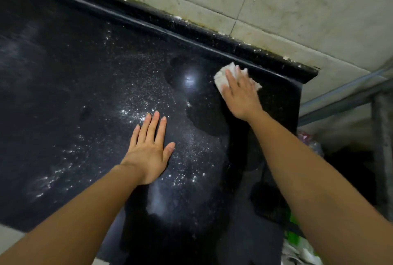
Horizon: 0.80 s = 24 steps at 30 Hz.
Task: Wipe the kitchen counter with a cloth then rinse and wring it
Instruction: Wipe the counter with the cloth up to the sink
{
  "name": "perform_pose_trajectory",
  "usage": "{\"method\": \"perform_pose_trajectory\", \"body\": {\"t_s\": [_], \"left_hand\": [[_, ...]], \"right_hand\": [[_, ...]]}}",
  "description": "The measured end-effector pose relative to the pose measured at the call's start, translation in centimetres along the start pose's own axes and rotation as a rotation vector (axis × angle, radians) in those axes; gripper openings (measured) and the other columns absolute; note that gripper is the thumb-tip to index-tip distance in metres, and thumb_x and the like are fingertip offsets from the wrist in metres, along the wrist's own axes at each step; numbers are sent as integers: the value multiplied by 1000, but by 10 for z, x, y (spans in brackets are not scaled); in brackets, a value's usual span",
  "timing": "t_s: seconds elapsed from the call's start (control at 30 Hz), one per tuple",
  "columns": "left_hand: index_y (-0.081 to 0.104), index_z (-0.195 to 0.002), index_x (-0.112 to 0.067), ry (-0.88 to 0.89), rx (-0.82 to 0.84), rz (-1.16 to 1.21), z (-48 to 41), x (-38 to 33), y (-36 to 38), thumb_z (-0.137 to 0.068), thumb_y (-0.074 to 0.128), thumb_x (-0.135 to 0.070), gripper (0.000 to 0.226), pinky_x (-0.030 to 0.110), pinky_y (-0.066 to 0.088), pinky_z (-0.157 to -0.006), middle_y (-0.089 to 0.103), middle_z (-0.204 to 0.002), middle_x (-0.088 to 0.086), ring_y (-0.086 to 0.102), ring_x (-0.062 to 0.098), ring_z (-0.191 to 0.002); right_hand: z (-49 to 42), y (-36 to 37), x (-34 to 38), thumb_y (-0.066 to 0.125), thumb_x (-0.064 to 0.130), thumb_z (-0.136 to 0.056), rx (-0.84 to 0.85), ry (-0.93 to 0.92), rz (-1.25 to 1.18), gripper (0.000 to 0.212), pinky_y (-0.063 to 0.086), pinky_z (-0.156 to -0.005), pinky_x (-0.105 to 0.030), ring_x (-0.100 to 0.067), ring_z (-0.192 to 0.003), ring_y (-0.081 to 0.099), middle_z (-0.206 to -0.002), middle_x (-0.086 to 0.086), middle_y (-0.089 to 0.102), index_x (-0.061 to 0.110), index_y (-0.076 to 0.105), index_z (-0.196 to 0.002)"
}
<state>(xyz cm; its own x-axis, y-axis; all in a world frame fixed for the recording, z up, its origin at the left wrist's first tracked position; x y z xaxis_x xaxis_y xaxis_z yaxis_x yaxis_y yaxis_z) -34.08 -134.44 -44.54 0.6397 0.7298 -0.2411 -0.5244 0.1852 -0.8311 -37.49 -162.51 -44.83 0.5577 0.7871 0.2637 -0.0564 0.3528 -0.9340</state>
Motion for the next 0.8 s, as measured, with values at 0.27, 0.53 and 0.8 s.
{"method": "perform_pose_trajectory", "body": {"t_s": [0.27, 0.53, 0.8], "left_hand": [[-33, -139, -20, -7, -8, -11, 0, -2, 0, -97, 4, -49, 63, 35, -21, -112, -42, -146, 0, -39, 13, -133], [-18, -149, -18, 23, -24, 90, 6, 0, -2, -99, 12, -50, 67, 36, -17, -114, -31, -153, 1, -33, 14, -138], [-9, -150, -14, 203, -258, 128, 112, 2, 55, -99, 18, -46, 66, 31, -18, -112, -20, -157, 3, -29, 11, -138]], "right_hand": [[89, 3, -76, 18, 40, -104, -48, 251, -26, 54, -4, -118, -40, -25, -147, -12, -161, -6, -7, 24, 5, -154], [204, 32, -61, 22, 37, -104, -47, 313, -47, 55, -6, -117, -37, -25, -147, -12, -161, -5, -8, 25, 1, -154], [307, 66, -30, 12, 43, -99, 32, 218, 39, 59, -13, -115, -34, -26, -147, -16, -160, -8, -12, 23, -3, -153]]}}
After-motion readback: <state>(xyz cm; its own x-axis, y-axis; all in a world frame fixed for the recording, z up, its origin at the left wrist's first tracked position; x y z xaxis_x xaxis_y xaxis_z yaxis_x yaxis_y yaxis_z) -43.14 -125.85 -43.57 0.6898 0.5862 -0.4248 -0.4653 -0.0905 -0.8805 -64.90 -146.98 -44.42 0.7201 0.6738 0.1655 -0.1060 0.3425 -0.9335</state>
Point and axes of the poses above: each hand's wrist, its own z-axis away from the middle knuckle, its own y-axis out of the palm, x = y × z, the point moved 1 cm from there along -z, towards the middle knuckle
